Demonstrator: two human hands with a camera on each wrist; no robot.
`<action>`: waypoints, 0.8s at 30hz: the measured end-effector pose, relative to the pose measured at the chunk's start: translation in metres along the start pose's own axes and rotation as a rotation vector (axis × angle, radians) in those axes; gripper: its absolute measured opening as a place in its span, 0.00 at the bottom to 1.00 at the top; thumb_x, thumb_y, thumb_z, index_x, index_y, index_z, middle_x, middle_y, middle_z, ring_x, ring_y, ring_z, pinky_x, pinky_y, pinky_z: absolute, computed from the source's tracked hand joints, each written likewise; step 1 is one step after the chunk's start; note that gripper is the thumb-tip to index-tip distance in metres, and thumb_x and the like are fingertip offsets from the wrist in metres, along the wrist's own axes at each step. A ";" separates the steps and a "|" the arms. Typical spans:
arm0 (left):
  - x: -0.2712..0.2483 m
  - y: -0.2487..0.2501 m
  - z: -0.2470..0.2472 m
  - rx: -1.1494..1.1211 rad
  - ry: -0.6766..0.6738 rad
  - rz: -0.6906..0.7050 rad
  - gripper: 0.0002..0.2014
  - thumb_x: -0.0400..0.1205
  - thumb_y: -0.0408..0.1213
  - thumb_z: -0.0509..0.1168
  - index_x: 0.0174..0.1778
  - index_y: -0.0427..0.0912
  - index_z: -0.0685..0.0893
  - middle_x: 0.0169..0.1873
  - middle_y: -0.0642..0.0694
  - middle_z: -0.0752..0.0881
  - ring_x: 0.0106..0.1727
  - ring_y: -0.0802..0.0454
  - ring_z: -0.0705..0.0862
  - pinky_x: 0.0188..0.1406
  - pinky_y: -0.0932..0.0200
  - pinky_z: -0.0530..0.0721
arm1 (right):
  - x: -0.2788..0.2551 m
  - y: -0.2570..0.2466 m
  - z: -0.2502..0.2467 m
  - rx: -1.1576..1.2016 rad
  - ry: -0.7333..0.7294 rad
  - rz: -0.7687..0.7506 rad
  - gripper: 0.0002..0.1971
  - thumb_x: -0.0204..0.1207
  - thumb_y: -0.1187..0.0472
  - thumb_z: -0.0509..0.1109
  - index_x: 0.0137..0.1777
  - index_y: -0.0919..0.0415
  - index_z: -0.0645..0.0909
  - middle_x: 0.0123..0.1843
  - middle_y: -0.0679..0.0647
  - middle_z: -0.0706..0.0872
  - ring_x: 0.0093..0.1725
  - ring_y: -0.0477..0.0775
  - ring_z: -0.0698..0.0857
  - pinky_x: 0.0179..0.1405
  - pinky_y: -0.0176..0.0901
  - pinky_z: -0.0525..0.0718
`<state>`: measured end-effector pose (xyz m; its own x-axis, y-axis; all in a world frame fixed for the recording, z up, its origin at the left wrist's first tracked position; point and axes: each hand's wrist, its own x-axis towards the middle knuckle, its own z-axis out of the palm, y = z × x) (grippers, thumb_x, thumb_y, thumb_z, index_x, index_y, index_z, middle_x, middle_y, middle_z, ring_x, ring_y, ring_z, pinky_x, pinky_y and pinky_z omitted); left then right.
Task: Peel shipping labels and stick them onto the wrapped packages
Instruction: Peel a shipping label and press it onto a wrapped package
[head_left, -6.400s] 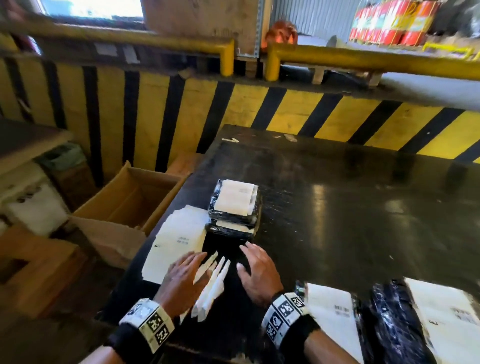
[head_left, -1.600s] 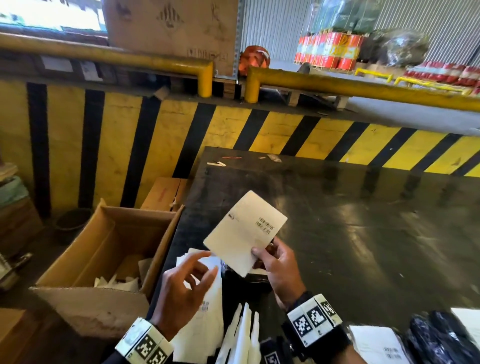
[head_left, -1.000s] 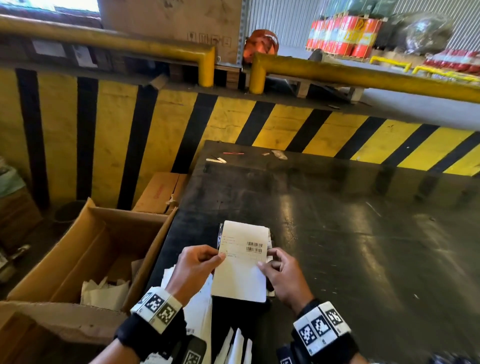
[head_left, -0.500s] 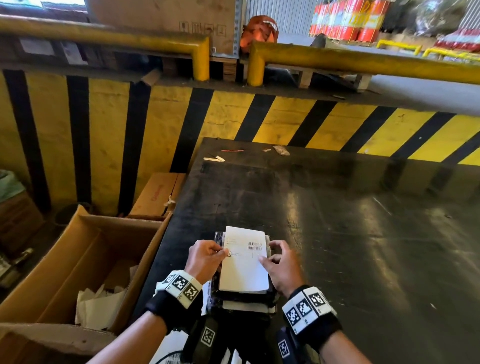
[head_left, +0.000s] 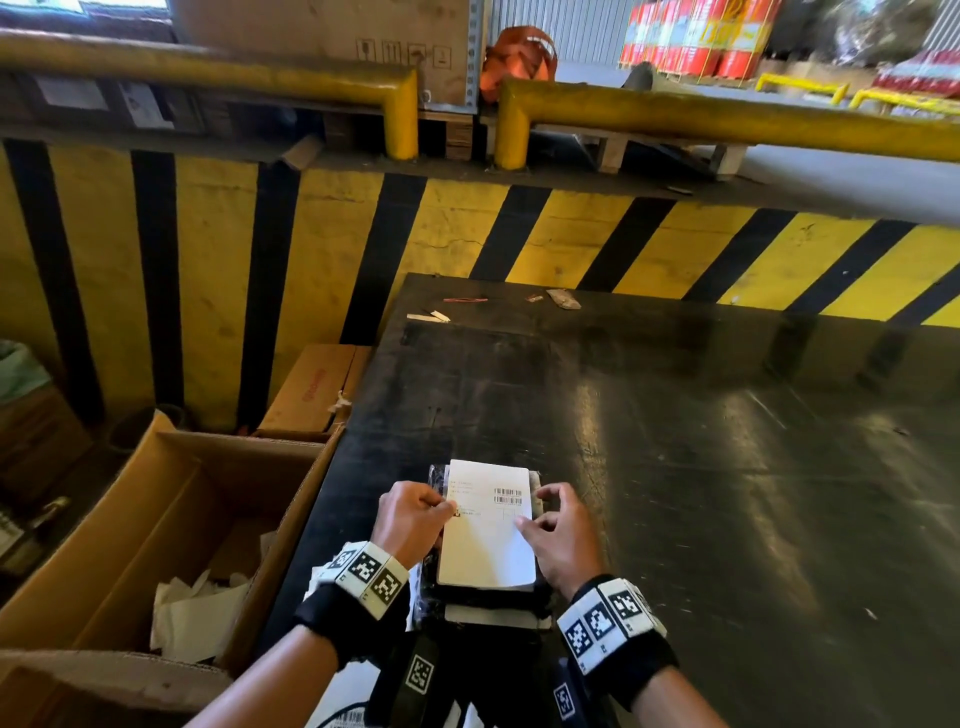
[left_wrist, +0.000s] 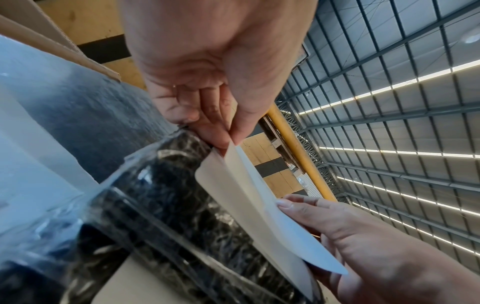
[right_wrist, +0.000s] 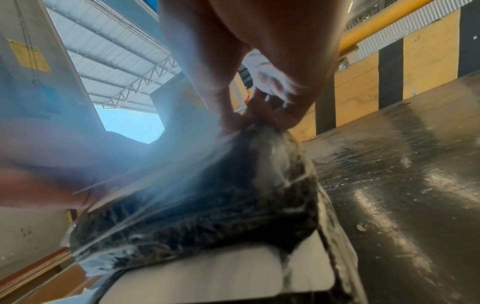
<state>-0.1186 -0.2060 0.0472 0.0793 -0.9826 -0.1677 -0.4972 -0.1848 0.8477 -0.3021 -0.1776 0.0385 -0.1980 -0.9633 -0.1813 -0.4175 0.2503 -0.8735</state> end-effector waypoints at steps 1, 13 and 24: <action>0.000 0.000 0.000 0.004 0.001 -0.003 0.09 0.76 0.36 0.72 0.31 0.38 0.89 0.27 0.44 0.89 0.23 0.54 0.86 0.23 0.64 0.84 | 0.000 0.000 0.000 -0.003 0.001 -0.003 0.16 0.76 0.65 0.71 0.57 0.55 0.68 0.59 0.60 0.86 0.48 0.50 0.87 0.42 0.42 0.90; 0.007 0.002 0.003 0.059 -0.028 -0.056 0.11 0.76 0.35 0.70 0.32 0.31 0.88 0.30 0.41 0.90 0.31 0.49 0.89 0.31 0.53 0.90 | 0.004 0.000 0.001 -0.017 -0.014 0.020 0.20 0.75 0.66 0.72 0.59 0.54 0.66 0.56 0.58 0.86 0.48 0.51 0.87 0.46 0.46 0.89; 0.014 0.009 0.003 0.189 -0.055 -0.118 0.13 0.76 0.37 0.70 0.28 0.33 0.86 0.33 0.43 0.89 0.29 0.51 0.89 0.34 0.55 0.90 | 0.010 -0.002 0.002 -0.105 -0.019 0.051 0.33 0.73 0.67 0.74 0.73 0.54 0.60 0.61 0.58 0.86 0.55 0.54 0.86 0.55 0.49 0.87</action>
<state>-0.1247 -0.2209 0.0510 0.1022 -0.9510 -0.2917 -0.6405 -0.2873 0.7122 -0.3014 -0.1880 0.0378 -0.2053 -0.9503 -0.2340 -0.4981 0.3073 -0.8109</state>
